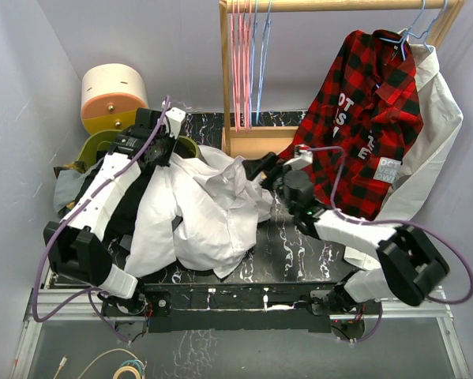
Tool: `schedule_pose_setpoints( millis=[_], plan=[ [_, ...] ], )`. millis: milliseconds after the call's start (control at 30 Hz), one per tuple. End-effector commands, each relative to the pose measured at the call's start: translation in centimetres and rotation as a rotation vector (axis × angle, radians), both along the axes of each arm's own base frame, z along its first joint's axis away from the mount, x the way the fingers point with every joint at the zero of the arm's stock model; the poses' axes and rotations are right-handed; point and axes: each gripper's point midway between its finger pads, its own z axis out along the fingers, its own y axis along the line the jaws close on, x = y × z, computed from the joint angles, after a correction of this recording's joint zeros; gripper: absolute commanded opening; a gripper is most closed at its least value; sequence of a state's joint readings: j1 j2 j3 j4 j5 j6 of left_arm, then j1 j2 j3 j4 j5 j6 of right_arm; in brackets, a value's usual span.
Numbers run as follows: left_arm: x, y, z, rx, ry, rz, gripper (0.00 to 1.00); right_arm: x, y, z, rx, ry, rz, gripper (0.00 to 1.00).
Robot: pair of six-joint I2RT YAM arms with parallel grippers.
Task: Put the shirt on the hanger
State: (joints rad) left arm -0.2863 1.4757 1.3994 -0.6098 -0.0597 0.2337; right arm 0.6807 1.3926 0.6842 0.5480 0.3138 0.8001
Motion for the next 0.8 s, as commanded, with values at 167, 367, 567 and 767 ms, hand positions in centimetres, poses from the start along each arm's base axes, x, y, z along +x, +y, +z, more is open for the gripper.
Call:
schedule_pose_setpoints(
  millis=[167,367,567,767],
  plan=[
    [-0.7,3.3,4.8,-0.012,-0.029,0.139,0.75,-7.2,-2.5,5.9,-0.082,-0.288,0.289,0.98],
    [-2.0,3.8,9.0,-0.073,-0.088,0.122,0.95,-8.7,-6.5,13.5,-0.198,-0.402,0.166,0.96],
    [-4.9,3.2,12.4,-0.196,-0.137,0.019,0.96,-7.7,-9.7,24.7,-0.265,-0.48,-0.011,0.88],
    [-6.7,4.1,12.4,-0.284,-0.126,0.009,0.97,-2.4,-9.6,30.1,-0.378,-0.428,-0.149,0.8]
  ],
)
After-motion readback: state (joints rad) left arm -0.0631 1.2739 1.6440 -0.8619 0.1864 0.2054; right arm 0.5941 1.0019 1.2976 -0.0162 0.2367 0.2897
